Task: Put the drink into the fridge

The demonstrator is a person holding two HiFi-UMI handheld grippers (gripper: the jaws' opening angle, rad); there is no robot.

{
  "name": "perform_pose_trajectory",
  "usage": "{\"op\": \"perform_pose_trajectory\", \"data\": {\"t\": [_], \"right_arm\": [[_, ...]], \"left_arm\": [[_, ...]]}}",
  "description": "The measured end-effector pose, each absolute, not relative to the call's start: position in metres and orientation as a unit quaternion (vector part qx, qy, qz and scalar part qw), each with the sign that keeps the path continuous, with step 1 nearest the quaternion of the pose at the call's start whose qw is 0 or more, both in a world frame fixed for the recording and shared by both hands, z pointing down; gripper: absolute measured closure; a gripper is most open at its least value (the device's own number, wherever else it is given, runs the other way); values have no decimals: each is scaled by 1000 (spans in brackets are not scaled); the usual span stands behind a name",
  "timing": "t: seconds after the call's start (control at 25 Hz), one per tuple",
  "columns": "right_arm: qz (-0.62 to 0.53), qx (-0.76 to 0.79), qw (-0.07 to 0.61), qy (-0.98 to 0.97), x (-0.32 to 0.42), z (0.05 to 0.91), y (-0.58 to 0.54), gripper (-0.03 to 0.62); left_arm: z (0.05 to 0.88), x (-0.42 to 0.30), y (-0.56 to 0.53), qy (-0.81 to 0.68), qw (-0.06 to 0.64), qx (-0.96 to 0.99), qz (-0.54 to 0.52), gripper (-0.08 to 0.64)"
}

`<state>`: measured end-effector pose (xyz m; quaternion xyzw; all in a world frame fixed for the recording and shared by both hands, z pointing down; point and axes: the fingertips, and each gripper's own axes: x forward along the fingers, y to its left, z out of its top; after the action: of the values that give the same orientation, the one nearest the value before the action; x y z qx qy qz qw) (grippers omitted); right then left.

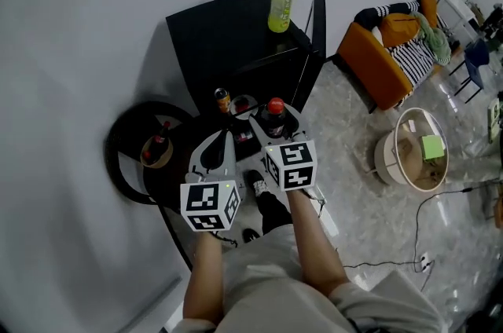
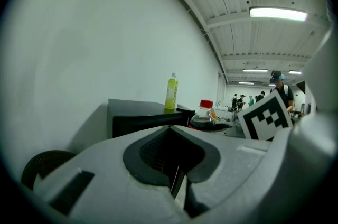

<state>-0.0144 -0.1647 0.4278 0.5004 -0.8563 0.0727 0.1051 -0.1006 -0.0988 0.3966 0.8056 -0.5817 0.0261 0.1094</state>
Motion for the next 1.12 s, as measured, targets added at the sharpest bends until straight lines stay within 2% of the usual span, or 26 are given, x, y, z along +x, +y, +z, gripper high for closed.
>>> {"op": "perform_pose_trajectory", "data": {"t": [0.2, 0.44, 1.12], "right_arm": [[101, 494, 108, -857, 7, 477, -131, 283], [116, 493, 92, -857, 26, 531, -140, 282], [102, 426, 122, -891, -27, 660, -325, 284]], "left_arm": [[439, -81, -75, -574, 130, 807, 49, 551], [484, -65, -80, -561, 156, 810, 74, 551], [559, -65, -202, -576, 172, 789, 126, 551]]}}
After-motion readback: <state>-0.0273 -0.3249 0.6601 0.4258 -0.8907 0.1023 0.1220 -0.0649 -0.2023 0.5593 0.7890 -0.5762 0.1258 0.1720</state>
